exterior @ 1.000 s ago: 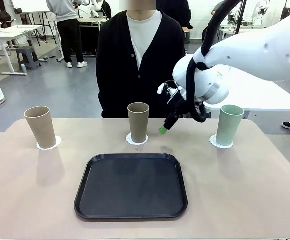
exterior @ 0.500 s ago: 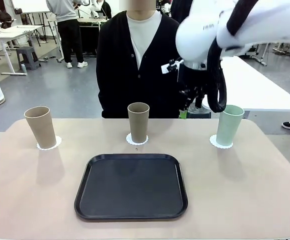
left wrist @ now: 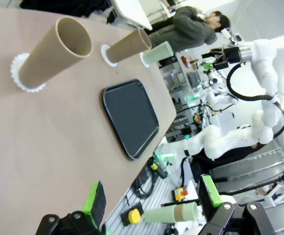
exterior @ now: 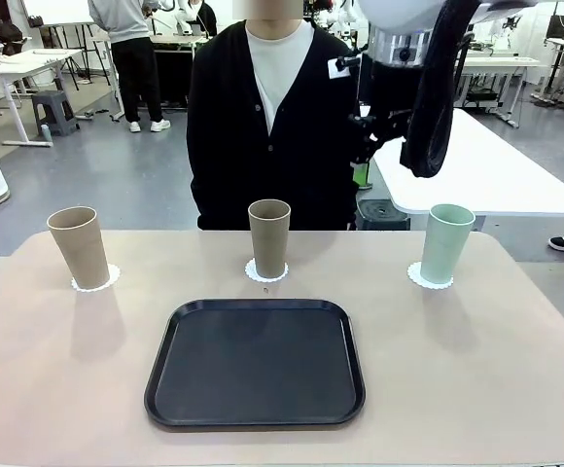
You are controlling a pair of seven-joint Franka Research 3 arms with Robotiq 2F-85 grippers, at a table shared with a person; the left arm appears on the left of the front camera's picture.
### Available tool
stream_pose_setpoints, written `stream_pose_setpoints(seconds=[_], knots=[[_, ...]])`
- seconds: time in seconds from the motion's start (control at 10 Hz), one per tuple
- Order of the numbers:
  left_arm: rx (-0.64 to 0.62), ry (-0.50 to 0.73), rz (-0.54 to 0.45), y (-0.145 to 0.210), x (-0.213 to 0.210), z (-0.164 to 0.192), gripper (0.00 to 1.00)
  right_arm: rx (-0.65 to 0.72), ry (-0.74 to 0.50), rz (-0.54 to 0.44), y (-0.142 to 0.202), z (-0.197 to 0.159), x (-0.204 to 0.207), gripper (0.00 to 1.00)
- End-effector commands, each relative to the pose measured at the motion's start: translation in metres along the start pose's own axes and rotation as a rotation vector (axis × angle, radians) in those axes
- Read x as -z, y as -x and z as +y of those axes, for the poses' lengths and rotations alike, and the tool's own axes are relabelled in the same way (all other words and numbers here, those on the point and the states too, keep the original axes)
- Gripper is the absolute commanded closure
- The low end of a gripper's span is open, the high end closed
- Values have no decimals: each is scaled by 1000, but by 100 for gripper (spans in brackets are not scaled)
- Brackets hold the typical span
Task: Place coasters on the table and set cups on them.
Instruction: Take one Reusable plastic cup from the Flat Tray and place it on a coaster set by the human.
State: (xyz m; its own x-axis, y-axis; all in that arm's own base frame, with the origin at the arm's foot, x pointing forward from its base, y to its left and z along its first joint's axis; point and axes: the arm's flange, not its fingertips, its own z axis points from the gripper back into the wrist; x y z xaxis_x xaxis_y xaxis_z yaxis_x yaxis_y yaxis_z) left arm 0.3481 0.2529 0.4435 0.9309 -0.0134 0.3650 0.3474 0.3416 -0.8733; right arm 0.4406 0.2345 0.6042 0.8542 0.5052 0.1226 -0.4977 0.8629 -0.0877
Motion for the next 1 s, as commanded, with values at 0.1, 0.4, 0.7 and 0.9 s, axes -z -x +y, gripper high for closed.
stream_pose_setpoints(seconds=[0.1, 0.4, 0.7, 0.9], knots=[[5, 0, -5, 0, -2, -2, 0, 6, -2, 41, -3, 5, 8, 0], [5, 0, -5, 0, -2, -2, 0, 6, -2, 41, -3, 5, 8, 0], [5, 0, -5, 0, -2, -2, 0, 6, -2, 41, -3, 5, 8, 0], [5, 0, -5, 0, -2, -2, 0, 13, -305, -107, 57, 8, -1, 0]])
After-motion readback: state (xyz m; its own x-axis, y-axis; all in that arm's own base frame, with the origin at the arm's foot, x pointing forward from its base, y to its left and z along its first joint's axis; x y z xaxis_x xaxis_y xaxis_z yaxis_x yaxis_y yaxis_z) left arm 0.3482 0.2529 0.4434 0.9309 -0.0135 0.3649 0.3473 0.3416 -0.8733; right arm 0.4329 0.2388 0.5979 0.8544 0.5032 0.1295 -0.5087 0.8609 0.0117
